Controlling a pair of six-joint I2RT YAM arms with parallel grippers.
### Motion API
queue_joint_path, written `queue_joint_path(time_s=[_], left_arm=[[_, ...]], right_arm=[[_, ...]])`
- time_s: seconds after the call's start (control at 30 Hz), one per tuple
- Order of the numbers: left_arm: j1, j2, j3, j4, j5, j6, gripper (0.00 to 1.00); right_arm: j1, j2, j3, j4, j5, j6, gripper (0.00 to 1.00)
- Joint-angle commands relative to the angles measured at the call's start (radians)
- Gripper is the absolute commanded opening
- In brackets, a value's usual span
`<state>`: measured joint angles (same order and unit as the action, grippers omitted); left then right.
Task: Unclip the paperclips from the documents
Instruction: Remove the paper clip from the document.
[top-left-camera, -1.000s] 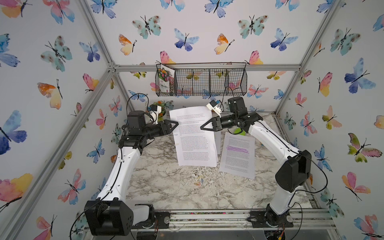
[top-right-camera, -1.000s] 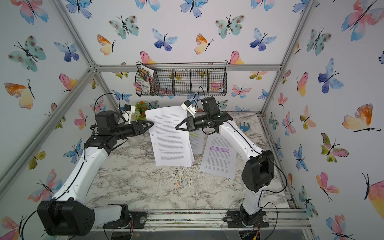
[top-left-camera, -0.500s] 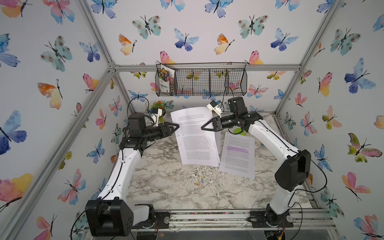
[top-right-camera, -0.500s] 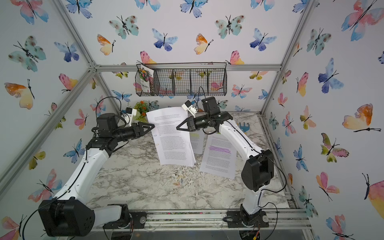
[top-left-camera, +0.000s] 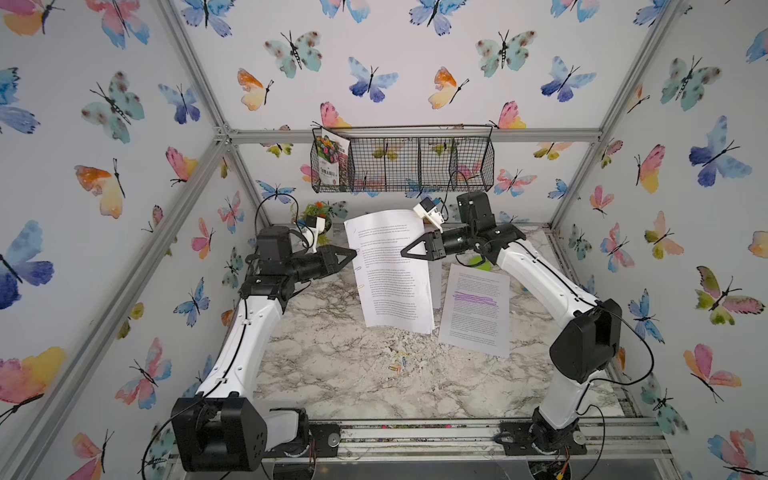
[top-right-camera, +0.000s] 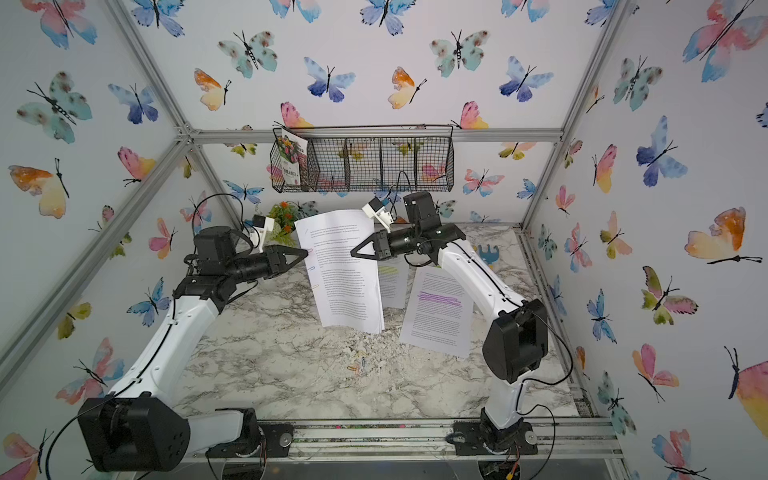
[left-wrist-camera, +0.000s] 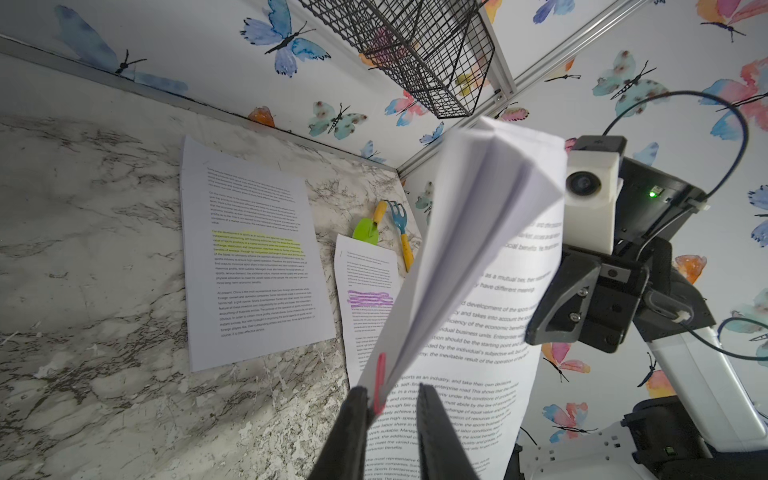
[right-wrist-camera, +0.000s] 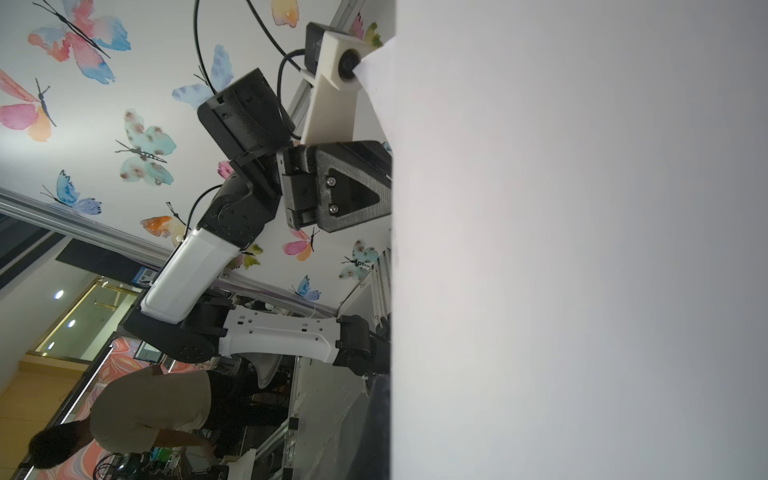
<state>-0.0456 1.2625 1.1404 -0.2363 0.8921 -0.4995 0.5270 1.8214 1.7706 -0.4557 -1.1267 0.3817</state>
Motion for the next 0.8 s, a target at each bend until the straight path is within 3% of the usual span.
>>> queue_joint_path(time_s=[0.0, 0.17, 0.33, 0.4, 0.47, 0.5, 0.63, 0.77], left_arm=[[0.004, 0.005, 0.015, 0.017, 0.010, 0.015, 0.13], [0.004, 0.012, 0.024, 0.018, 0.004, 0.015, 0.03], [0.004, 0.013, 0.021, 0.021, -0.001, 0.014, 0.01], [0.005, 0.018, 0.017, 0.033, 0.010, 0.004, 0.08], [0.004, 0.029, 0.015, 0.043, 0.027, -0.009, 0.26], [0.005, 0.035, 0.015, 0.051, 0.038, -0.017, 0.31], [0.004, 0.060, 0.002, 0.121, 0.095, -0.080, 0.42], [0.004, 0.058, -0.004, 0.166, 0.116, -0.105, 0.43]], right_arm=[[-0.004, -0.011, -0.001, 0.014, -0.026, -0.005, 0.02], [-0.004, -0.004, 0.007, -0.006, -0.036, -0.021, 0.02], [-0.004, -0.006, 0.014, -0.010, -0.047, -0.029, 0.02], [-0.004, -0.008, 0.012, -0.005, -0.060, -0.027, 0.02], [-0.004, -0.012, 0.012, 0.008, -0.086, -0.022, 0.02], [-0.004, -0.016, 0.011, 0.017, -0.097, -0.016, 0.02], [-0.004, -0.029, 0.001, 0.041, -0.126, 0.004, 0.02], [-0.004, -0.043, -0.022, 0.061, -0.131, 0.014, 0.02]])
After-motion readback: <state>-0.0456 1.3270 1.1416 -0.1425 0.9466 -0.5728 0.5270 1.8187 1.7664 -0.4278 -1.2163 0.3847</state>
